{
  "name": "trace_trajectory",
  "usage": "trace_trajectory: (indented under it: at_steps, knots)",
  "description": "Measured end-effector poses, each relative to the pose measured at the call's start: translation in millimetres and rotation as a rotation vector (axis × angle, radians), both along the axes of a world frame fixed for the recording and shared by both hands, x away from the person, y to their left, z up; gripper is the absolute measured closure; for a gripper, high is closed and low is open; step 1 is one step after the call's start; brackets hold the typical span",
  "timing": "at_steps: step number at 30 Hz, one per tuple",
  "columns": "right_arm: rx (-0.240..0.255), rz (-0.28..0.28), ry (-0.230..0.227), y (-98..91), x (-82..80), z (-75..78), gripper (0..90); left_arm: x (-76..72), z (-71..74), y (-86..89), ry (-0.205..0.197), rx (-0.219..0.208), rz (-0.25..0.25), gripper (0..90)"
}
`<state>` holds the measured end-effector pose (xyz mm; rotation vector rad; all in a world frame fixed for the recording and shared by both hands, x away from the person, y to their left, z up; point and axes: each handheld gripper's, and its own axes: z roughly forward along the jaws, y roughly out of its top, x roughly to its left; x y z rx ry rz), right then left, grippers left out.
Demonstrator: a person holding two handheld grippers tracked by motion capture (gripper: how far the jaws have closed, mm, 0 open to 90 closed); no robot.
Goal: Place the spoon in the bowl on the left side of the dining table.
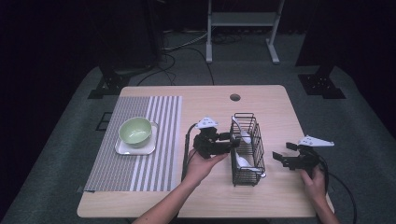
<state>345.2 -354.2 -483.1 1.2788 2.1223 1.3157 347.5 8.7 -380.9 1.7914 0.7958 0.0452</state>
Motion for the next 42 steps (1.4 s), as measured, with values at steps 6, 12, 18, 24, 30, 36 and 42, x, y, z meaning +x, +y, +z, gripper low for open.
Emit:
trace_trajectory:
  at_steps: [6,12,18,24,30,36,42]
  knots:
    - [0.0,0.002,-0.001,0.1,-0.1,0.1,13.4,-1.4,0.0,0.7,-0.031,-0.005,-0.003,66.5]
    - [0.001,0.002,-0.001,-0.2,-0.1,0.0,13.4,-1.7,-0.3,0.4,-0.034,0.014,-0.007,73.4]
    - [0.002,0.002,-0.002,-0.4,0.0,0.0,13.5,-0.7,-2.6,1.5,-0.022,-0.009,-0.026,78.8]
    - [0.002,0.003,-0.002,-0.3,-0.2,0.0,13.4,-1.2,-3.3,1.4,-0.023,-0.023,-0.045,84.5]
    - [0.003,0.005,-0.001,-0.3,-0.2,0.0,13.4,0.2,-6.3,3.0,0.004,-0.059,-0.045,85.0]
    - [0.003,0.004,0.0,-0.3,-0.1,0.0,13.4,0.1,-5.2,3.6,0.024,-0.101,-0.041,85.2]
    - [0.005,0.004,0.0,-0.5,-0.1,-0.1,13.4,-0.3,0.1,6.8,0.039,-0.153,-0.04,85.1]
